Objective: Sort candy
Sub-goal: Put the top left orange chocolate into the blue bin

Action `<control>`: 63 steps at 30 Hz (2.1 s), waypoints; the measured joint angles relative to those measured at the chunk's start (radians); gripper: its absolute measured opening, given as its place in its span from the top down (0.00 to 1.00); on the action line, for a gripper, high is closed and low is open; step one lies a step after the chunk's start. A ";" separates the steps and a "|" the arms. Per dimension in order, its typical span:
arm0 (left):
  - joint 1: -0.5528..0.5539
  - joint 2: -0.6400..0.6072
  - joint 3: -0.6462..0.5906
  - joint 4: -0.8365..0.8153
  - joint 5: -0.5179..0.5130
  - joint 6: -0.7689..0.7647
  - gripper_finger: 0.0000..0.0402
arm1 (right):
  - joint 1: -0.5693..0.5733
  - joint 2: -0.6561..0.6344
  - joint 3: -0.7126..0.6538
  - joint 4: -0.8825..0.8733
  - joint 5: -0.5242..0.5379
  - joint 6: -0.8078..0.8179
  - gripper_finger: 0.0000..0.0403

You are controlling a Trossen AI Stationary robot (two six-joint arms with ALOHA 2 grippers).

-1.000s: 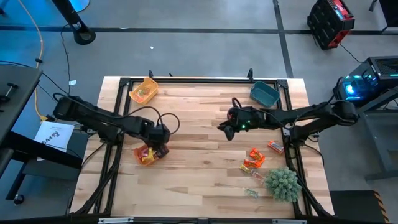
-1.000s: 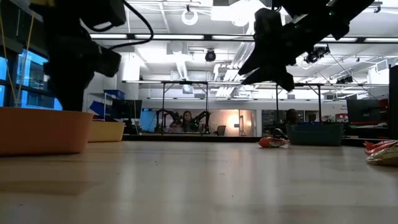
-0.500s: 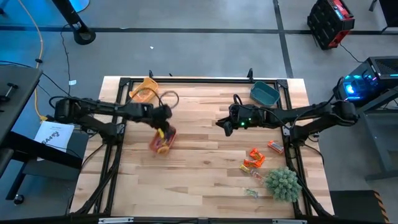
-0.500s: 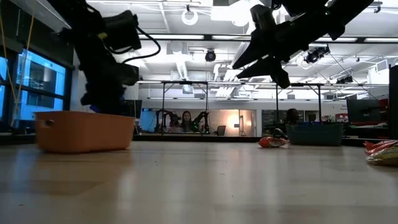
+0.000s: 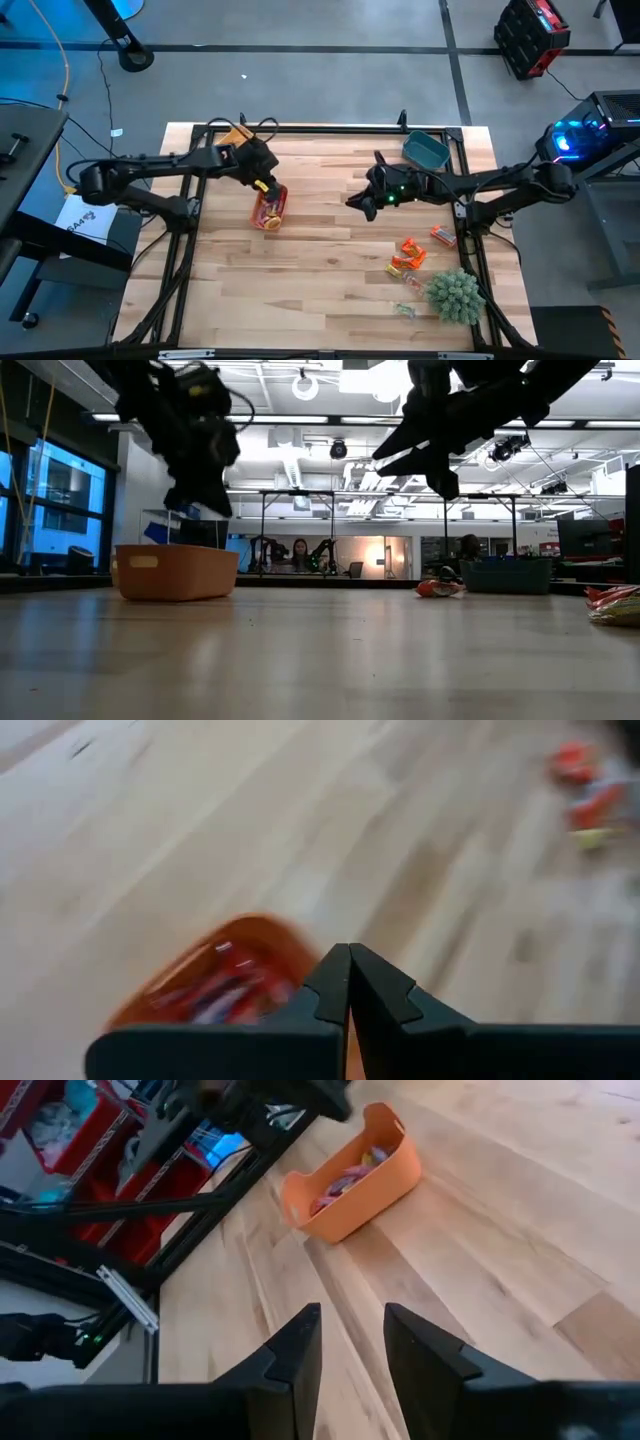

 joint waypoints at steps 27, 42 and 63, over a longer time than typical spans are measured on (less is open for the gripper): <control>-0.180 -0.313 0.028 0.105 -0.251 -0.270 1.00 | -0.241 0.164 0.182 -0.686 0.181 -0.491 0.49; -0.180 -0.310 0.027 0.103 -0.250 -0.293 1.00 | -0.255 0.455 0.190 -0.628 0.298 -0.734 0.47; -0.179 -0.310 0.027 0.104 -0.257 -0.266 1.00 | -0.417 0.005 0.318 -0.916 0.663 -0.533 0.81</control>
